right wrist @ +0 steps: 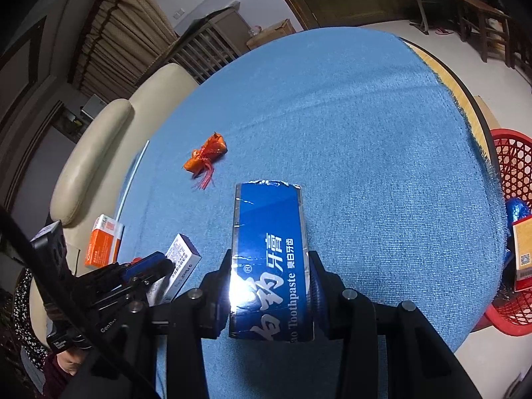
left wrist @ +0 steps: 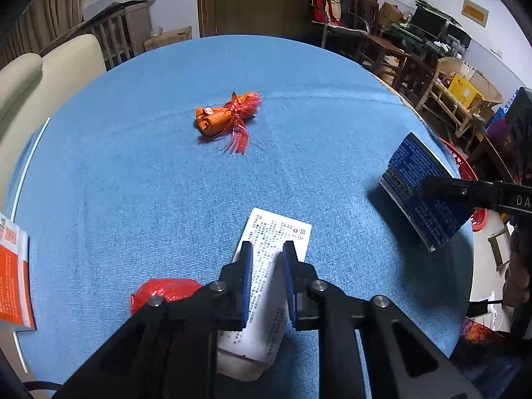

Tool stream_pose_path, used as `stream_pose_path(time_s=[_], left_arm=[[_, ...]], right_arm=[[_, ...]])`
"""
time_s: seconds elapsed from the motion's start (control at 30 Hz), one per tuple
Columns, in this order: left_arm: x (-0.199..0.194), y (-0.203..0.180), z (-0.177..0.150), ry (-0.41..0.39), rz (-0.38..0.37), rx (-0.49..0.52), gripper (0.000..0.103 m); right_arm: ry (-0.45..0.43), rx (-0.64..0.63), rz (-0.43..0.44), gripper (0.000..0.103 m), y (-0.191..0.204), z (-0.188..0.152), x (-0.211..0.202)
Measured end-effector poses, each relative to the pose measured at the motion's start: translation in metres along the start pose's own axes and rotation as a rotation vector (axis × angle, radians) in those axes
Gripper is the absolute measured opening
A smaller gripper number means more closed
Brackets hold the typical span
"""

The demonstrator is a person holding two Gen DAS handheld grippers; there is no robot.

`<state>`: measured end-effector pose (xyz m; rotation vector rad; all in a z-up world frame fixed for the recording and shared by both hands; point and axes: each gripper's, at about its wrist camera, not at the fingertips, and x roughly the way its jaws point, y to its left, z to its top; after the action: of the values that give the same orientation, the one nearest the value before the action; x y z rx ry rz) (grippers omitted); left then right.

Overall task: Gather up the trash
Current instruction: 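Grasp the blue toothpaste box with the right gripper while the left grasps the white blister pack, then hold the toothpaste box in the right gripper while the left holds the white blister pack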

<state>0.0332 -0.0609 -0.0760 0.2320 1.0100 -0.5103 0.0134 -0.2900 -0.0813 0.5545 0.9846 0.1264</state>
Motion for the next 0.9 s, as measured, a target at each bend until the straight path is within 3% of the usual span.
stream_pose_path(time_s=[0.03,0.1,0.17,0.6,0.9], left_arm=[[0.001,0.000,0.000,0.009,-0.001,0.000,0.024],[0.000,0.000,-0.001,0.008,0.002,0.006,0.048],[0.002,-0.001,-0.003,0.005,0.004,0.017,0.056],[0.013,-0.019,-0.015,0.023,0.008,0.092,0.056],[0.011,-0.014,-0.008,-0.011,0.025,0.043,0.051]], right_arm=[[-0.001,0.001,0.000,0.043,0.000,0.000,0.000],[-0.001,-0.002,-0.002,0.043,0.001,0.000,0.000],[0.000,-0.004,-0.003,0.044,0.002,-0.001,0.001],[-0.006,-0.062,-0.025,0.044,0.010,-0.008,0.003],[-0.018,-0.051,-0.013,0.044,0.006,-0.008,0.000]])
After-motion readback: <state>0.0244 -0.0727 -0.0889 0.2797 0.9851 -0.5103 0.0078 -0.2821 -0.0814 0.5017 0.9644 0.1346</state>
